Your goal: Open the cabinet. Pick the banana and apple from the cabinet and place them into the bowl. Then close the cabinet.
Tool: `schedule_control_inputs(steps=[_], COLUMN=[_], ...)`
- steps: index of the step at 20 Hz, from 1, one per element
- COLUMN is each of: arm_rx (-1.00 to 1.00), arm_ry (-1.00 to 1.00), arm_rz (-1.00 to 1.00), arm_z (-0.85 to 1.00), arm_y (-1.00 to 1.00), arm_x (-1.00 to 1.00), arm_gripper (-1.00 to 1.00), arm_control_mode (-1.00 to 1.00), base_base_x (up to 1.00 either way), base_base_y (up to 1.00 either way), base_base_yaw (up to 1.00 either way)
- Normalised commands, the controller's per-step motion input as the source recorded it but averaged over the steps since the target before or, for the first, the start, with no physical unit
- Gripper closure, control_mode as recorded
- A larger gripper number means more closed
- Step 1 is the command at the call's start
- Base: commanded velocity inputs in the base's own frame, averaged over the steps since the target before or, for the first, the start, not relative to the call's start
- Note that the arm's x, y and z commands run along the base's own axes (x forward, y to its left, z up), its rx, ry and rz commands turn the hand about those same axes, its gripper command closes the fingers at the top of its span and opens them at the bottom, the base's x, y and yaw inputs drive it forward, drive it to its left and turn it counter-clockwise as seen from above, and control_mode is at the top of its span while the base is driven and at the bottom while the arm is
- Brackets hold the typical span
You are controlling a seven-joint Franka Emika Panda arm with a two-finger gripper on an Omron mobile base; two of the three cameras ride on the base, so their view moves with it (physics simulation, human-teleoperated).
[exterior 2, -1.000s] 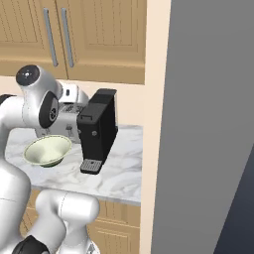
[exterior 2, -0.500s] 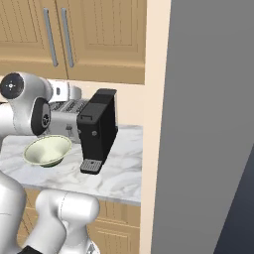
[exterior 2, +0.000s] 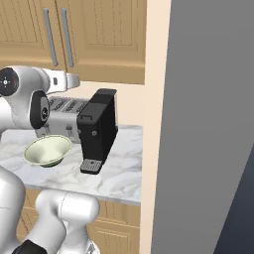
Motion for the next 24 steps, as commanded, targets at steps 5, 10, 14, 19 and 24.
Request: schedule_control_inputs(steps=[5, 10, 14, 19, 24], arm_rx=[0.00, 0.00, 0.00, 0.00, 0.00], arm_ry=[0.00, 0.00, 0.00, 0.00, 0.00], arm_rz=[0.00, 0.00, 0.00, 0.00, 0.00], arm_z=[0.50, 0.33, 0.27, 0.20, 0.07], arm_y=[0.03, 0.10, 0.02, 0.00, 0.00], arm_x=[0.00, 0.00, 0.00, 0.01, 0.15], arm_gripper=[-1.00, -1.00, -1.00, -1.00, -1.00], arm_control_mode=[-1.00, -1.00, -1.00, -1.00, -1.00], base_base_x=[0.00, 0.00, 0.00, 0.00, 0.00], base_base_y=[0.00, 0.00, 0.00, 0.00, 0.00], base_base_yaw=[0.00, 0.00, 0.00, 0.00, 0.00])
